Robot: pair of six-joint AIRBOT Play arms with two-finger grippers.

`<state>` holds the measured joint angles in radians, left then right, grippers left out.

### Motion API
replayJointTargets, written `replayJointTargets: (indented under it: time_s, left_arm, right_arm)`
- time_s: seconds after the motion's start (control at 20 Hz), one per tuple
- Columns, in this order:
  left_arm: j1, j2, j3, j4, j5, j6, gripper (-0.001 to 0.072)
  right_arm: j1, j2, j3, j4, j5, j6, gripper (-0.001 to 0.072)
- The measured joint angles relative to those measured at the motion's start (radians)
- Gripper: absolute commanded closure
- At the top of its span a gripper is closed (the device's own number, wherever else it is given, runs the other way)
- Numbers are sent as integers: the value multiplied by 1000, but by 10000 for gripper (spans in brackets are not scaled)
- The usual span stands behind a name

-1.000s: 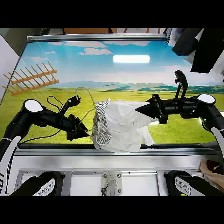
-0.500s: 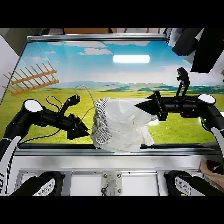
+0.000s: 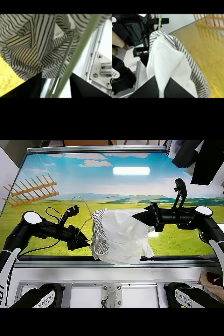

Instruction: Fold the clothes and pants, and hang the long-sleeved shirts on hangers.

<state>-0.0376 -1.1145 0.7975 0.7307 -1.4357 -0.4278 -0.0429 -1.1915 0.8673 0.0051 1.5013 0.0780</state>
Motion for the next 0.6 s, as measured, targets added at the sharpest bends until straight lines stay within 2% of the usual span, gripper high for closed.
replayJointTargets:
  time_s: [0.45, 0.5, 0.55, 0.6]
  left_arm:
    - [1, 0, 0, 9, -6, -14, 368]
    - [1, 0, 0, 9, -6, -14, 288]
    - [1, 0, 0, 9, -7, -17, 98]
    - [1, 0, 0, 9, -8, -23, 60]
  right_arm:
    - [5, 16, 0, -92, -23, 47, 704]
    - [4, 20, 0, -96, -25, 53, 704]
    - [3, 23, 0, -96, -26, 53, 704]
    - [2, 26, 0, -95, -28, 56, 704]
